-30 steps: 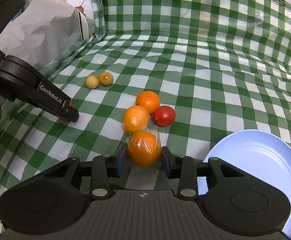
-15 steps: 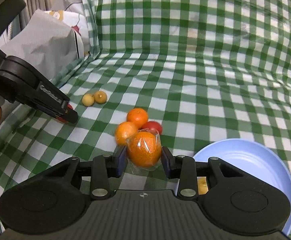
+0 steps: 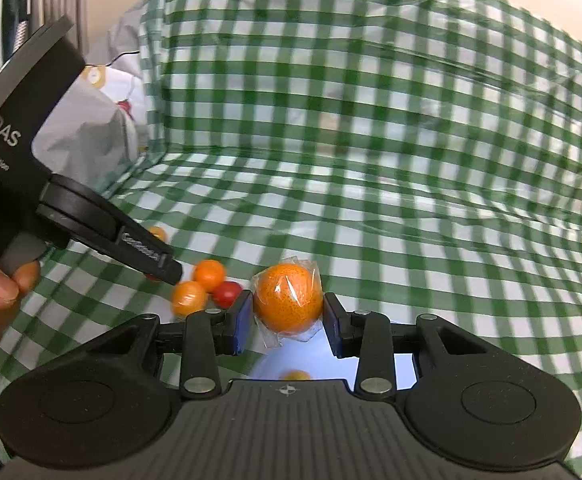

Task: Organize fruits
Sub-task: 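Lift the red tomato with the left tool while the right tool carries the bagged orange over the plate, then open the right tool to drop the bagged orange while the left tool drops the tomato onto the plate, then move the left tool to the yellow fruits while the right tool moves to a bagged orange, then grasp a small yellow fruit with the left tool while the right tool grasps the bagged orange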

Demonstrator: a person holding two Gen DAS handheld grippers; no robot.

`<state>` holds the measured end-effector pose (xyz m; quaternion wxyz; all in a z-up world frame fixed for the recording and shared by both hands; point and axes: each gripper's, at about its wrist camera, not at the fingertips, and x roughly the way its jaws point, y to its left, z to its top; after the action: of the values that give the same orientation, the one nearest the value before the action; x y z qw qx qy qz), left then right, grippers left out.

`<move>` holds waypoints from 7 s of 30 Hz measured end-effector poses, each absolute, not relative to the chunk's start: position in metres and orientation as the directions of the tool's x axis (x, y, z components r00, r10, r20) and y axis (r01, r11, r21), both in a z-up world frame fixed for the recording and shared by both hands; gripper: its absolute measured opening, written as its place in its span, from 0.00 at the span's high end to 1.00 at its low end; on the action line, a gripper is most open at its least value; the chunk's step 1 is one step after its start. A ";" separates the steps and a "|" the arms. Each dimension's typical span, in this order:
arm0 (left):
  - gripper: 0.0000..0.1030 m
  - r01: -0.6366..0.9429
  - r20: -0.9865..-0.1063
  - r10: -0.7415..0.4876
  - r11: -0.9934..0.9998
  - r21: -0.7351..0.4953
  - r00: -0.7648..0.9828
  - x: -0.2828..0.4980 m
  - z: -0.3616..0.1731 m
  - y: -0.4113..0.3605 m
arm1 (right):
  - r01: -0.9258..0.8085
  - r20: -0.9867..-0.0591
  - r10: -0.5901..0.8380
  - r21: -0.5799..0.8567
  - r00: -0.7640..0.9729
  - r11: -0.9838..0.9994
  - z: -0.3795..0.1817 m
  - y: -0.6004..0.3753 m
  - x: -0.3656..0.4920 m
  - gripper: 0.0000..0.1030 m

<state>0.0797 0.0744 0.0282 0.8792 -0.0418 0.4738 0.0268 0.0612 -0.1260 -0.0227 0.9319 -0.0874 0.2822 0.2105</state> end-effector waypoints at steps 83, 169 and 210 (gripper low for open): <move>0.67 0.339 -0.704 -0.237 0.941 0.006 0.670 0.065 0.017 -0.066 | -0.257 -0.725 0.127 -0.071 0.677 0.964 -0.037 -0.212 0.096 0.62; 0.68 -0.440 -0.828 -0.023 0.839 -0.321 0.561 0.113 -0.025 0.234 | -0.416 -0.715 0.449 0.239 0.535 0.877 -0.066 -0.031 0.131 0.57; 0.74 -0.342 -0.894 0.029 0.929 -0.141 0.448 0.125 -0.040 0.192 | -0.438 -0.813 0.344 0.124 0.469 0.890 -0.104 -0.003 0.136 0.65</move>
<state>0.1254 0.1925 -0.0399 0.8370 -0.1525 0.5136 0.1110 0.1361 -0.0032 -0.1041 0.8555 -0.0507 0.4619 0.2286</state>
